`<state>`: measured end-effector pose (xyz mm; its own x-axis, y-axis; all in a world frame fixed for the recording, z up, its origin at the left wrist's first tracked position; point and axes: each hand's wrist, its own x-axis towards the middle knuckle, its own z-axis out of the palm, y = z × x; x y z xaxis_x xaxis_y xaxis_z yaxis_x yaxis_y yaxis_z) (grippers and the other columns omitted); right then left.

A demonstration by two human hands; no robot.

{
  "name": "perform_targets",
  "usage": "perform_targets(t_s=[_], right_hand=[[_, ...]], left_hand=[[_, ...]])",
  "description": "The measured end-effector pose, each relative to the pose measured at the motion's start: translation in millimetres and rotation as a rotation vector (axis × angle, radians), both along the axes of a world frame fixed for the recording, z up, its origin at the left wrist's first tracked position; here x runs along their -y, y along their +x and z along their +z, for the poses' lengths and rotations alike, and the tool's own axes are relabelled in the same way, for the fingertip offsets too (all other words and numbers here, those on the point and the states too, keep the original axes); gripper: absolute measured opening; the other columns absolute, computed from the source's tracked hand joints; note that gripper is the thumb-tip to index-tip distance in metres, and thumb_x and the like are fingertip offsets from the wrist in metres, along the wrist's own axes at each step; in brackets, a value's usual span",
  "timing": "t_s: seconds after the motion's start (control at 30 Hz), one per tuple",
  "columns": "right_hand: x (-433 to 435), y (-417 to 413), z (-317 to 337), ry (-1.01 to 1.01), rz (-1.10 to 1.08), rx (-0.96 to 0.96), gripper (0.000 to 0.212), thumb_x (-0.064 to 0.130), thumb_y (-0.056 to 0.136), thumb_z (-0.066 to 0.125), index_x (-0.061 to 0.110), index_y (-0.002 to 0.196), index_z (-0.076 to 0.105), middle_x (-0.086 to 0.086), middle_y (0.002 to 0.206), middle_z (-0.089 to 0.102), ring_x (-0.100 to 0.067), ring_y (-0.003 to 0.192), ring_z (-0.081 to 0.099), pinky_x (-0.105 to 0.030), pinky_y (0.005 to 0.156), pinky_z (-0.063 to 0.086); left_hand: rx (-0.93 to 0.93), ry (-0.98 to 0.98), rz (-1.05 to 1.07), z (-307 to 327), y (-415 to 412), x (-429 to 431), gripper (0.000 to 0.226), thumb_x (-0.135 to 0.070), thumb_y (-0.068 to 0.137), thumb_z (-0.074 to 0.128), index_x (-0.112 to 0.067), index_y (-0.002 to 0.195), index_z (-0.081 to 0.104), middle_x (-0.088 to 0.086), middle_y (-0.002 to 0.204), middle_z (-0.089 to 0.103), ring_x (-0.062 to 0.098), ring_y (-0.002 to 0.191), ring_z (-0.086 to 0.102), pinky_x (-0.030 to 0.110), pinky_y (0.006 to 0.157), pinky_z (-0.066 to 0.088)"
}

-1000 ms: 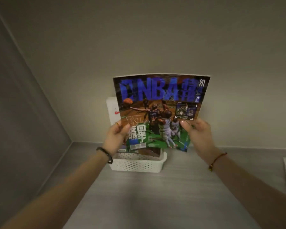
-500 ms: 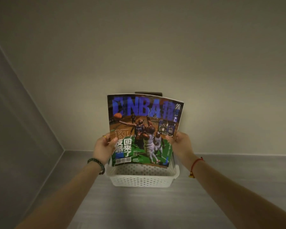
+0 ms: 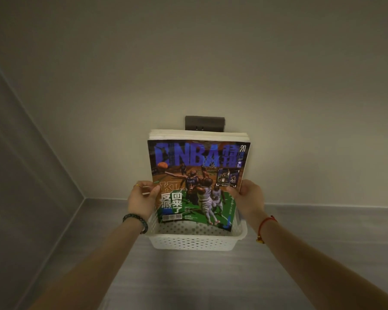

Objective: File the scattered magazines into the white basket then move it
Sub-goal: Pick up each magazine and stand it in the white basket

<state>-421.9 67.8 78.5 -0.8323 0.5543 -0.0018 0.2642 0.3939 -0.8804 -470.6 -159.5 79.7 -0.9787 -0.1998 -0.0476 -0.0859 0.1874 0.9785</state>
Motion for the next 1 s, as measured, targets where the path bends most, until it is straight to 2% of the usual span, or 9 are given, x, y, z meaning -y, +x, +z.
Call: perform_targets(t_s=[0.13, 0.27, 0.33, 0.57, 0.67, 0.77, 0.87, 0.93, 1.0], right_hand=[[-3, 10, 4, 0.024, 0.100, 0.020, 0.022, 0.017, 0.082, 0.063, 0.010, 0.103, 0.058, 0.006, 0.083, 0.057, -0.009, 0.070, 0.052, -0.009, 0.050, 0.033], [-25, 40, 10, -0.083, 0.135, 0.047, 0.041, 0.004, 0.081, 0.062, 0.016, 0.118, 0.049, 0.001, 0.103, 0.048, -0.016, 0.083, 0.054, -0.014, 0.054, 0.040], [-44, 64, 13, -0.117, 0.136, -0.001, 0.041, -0.001, 0.079, 0.062, 0.014, 0.116, 0.051, -0.002, 0.100, 0.051, -0.018, 0.077, 0.056, -0.014, 0.050, 0.043], [-140, 187, 6, -0.248, -0.026, -0.041, 0.038, -0.013, 0.075, 0.062, -0.001, 0.110, 0.055, -0.002, 0.080, 0.057, -0.014, 0.063, 0.056, -0.009, 0.043, 0.045], [-192, 256, 1, -0.339, -0.105, -0.005, 0.038, -0.016, 0.078, 0.056, -0.007, 0.114, 0.050, -0.008, 0.086, 0.058, -0.017, 0.065, 0.061, -0.011, 0.047, 0.050], [-232, 320, -2, -0.289, -0.185, 0.065, 0.040, -0.010, 0.080, 0.058, 0.002, 0.117, 0.051, -0.009, 0.103, 0.059, -0.016, 0.081, 0.060, -0.010, 0.057, 0.050], [-265, 374, -5, -0.174, -0.265, 0.107, 0.043, -0.003, 0.079, 0.063, 0.006, 0.119, 0.052, -0.005, 0.112, 0.055, -0.014, 0.098, 0.052, -0.009, 0.067, 0.045], [-286, 407, -9, -0.177, -0.340, 0.124, 0.041, -0.003, 0.077, 0.064, 0.005, 0.117, 0.054, -0.010, 0.111, 0.059, -0.018, 0.094, 0.055, -0.017, 0.070, 0.044], [-304, 435, -13, -0.230, -0.432, 0.147, 0.041, -0.004, 0.076, 0.065, 0.005, 0.115, 0.054, -0.014, 0.106, 0.061, -0.021, 0.087, 0.058, -0.022, 0.064, 0.046]], left_hand=[[-0.046, 0.015, 0.060, 4, 16, -5, 0.028, -0.010, 0.082, 0.062, -0.022, 0.071, 0.039, -0.006, 0.072, 0.049, 0.005, 0.064, 0.049, 0.003, 0.039, 0.040], [-0.141, 0.006, 0.009, 8, 41, -15, 0.022, -0.008, 0.081, 0.062, -0.013, 0.083, 0.041, -0.002, 0.080, 0.051, 0.017, 0.077, 0.053, 0.026, 0.068, 0.046], [-0.202, 0.010, -0.037, 14, 57, -31, 0.019, -0.005, 0.082, 0.062, -0.009, 0.084, 0.043, 0.005, 0.083, 0.052, 0.022, 0.080, 0.052, 0.033, 0.074, 0.045], [-0.211, 0.097, -0.330, 17, 130, -131, 0.019, -0.002, 0.083, 0.059, -0.018, 0.085, 0.048, -0.002, 0.076, 0.051, 0.009, 0.070, 0.051, 0.013, 0.065, 0.046], [-0.137, 0.132, -0.425, 8, 166, -190, 0.021, -0.002, 0.082, 0.060, -0.012, 0.096, 0.048, -0.002, 0.083, 0.052, 0.012, 0.073, 0.050, 0.017, 0.068, 0.046], [-0.063, 0.125, -0.529, -7, 205, -248, 0.023, -0.001, 0.082, 0.059, -0.011, 0.100, 0.048, 0.004, 0.089, 0.052, 0.018, 0.076, 0.051, 0.031, 0.073, 0.045], [0.001, 0.112, -0.640, -29, 245, -298, 0.028, 0.002, 0.082, 0.058, -0.006, 0.107, 0.048, 0.010, 0.095, 0.052, 0.016, 0.076, 0.051, 0.018, 0.068, 0.046], [0.057, 0.075, -0.709, -45, 269, -327, 0.035, 0.000, 0.081, 0.059, -0.001, 0.114, 0.047, 0.009, 0.099, 0.051, 0.012, 0.078, 0.051, 0.010, 0.065, 0.046], [0.134, 0.034, -0.803, -58, 293, -352, 0.038, -0.003, 0.081, 0.061, -0.005, 0.116, 0.046, 0.007, 0.106, 0.051, 0.014, 0.088, 0.051, 0.012, 0.071, 0.045]])
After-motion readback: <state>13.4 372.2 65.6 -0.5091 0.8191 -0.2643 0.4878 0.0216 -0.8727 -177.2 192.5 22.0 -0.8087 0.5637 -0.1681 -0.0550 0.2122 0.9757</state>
